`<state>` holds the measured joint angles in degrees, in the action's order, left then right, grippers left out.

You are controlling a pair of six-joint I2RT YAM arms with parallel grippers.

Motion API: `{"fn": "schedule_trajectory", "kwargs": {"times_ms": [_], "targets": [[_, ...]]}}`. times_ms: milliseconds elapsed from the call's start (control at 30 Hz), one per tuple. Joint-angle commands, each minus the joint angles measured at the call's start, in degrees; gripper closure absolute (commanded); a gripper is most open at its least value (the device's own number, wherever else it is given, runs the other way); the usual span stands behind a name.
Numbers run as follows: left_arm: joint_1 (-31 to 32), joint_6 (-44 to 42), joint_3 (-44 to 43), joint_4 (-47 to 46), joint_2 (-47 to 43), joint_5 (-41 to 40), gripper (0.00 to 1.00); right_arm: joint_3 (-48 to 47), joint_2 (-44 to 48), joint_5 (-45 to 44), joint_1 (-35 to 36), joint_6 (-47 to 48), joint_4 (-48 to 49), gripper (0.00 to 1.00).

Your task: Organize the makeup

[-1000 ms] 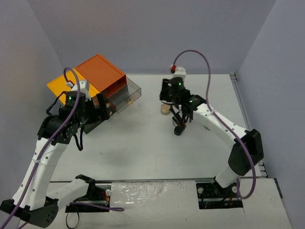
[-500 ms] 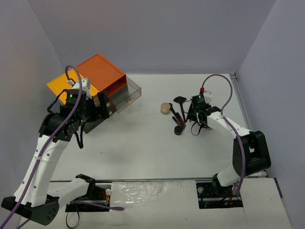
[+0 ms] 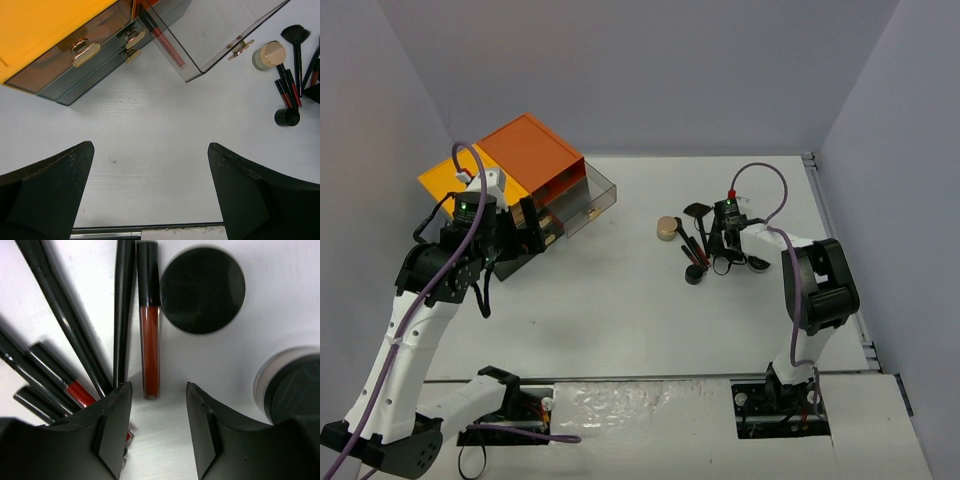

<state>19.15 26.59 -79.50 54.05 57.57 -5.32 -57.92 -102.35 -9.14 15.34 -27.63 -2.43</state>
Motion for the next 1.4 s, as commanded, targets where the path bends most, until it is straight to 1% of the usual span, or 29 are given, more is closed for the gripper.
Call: {"fn": "schedule_trajectory", "kwargs": {"times_ms": [0,100,133,200,300,400,533,600,700,767,900,1033,1067,1200,1233,1367], "targets": [[-0.4,-0.6,-2.8,-0.8,-0.8,-1.0,0.03,-2.1,-2.6,-0.7,-1.6,0.5,2.3,0.59],[-0.5,-0.6,-2.6,-0.7,-0.9,-1.4,0.03,-2.2,-3.8,-0.8,-2.1,0.8,3.9,0.64],[-0.5,-0.6,-2.6,-0.8,-0.9,-1.4,0.03,-2.3,-4.2,-0.9,-2.1,0.9,4.0,0.68],[-0.5,-0.6,-2.6,-0.7,-0.8,-1.4,0.03,-2.3,-4.3,-0.9,-2.1,1.4,4.2,0.79],[-0.5,-0.4,-2.4,-1.0,-0.7,-1.4,0.03,-1.9,-2.5,-0.9,-2.1,2.4,4.1,0.91],[-0.5,-0.4,-2.5,-1.5,-0.5,-1.0,0.03,-1.4,2.5,0.7,-2.0,3.0,3.4,0.99],[-0.5,-0.6,-3.3,-1.6,0.2,-1.1,0.03,-2.7,11.4,3.1,-0.3,5.4,0.2,1.0],[-0.5,-0.8,-3.9,-1.8,0.5,-1.4,0.03,-5.2,15.6,4.3,1.9,8.2,-1.3,1.0],[-0.7,-1.3,-4.6,-1.9,1.2,-1.6,0.03,-10.4,20.6,6.0,7.8,11.9,-2.4,1.0],[-0.7,-1.3,-4.8,-1.8,1.5,-1.6,0.03,-16.8,21.0,8.2,11.1,14.5,-2.4,1.0],[-0.7,-1.1,-4.6,-1.7,0.9,-1.6,0.03,-28.0,16.4,14.4,18.2,16.6,-1.1,0.99],[-0.8,-0.5,-3.9,-1.2,-0.2,-1.2,0.03,-43.0,8.3,18.1,23.1,17.2,-0.2,0.97],[-0.9,-0.3,-3.6,-1.0,-0.8,-1.0,0.03,-45.4,5.2,18.3,23.8,17.3,-0.2,0.97],[-0.9,0.1,-2.7,-0.2,-2.2,-1.3,0.03,-53.5,-2.2,20.0,26.4,17.3,0.5,0.96],[-0.9,0.2,-2.6,0.0,-2.6,-1.3,0.03,-53.7,-2.6,20.1,26.8,17.2,1.1,0.96],[-1.0,0.1,-2.1,1.5,-4.1,-2.0,0.03,-57.2,-9.3,20.2,28.2,16.9,5.5,0.94]]}}
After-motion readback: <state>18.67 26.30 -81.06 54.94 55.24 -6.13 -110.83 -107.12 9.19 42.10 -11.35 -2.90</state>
